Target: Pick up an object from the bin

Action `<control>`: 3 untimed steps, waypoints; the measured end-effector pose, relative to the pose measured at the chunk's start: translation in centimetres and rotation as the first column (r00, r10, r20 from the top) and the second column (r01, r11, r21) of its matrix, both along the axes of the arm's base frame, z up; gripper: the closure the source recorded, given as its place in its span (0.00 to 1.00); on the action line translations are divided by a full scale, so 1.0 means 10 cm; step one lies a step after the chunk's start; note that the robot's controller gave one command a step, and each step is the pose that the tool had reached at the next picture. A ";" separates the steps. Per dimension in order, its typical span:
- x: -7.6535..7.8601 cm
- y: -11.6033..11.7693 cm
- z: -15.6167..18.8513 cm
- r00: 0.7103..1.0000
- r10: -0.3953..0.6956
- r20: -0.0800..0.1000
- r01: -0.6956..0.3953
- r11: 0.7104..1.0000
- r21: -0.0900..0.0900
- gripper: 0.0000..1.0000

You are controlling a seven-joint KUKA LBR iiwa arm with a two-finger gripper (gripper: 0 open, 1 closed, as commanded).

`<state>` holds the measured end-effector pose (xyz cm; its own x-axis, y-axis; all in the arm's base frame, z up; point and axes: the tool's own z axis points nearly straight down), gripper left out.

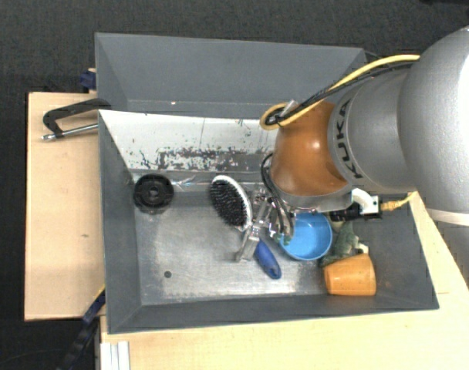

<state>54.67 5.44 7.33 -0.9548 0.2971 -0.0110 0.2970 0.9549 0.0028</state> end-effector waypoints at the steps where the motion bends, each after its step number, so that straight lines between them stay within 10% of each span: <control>1: 0.15 0.09 -0.02 0.989 0.151 -0.005 -0.151 0.989 0.001 0.00; 2: 0.14 0.09 -0.03 0.989 0.149 -0.007 -0.149 0.989 0.002 1.00; 3: 0.18 0.14 1.21 0.974 0.226 0.002 -0.226 0.974 -0.001 1.00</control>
Offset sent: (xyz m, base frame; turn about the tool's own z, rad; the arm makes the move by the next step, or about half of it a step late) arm 0.0134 0.0080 -0.0033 -0.1500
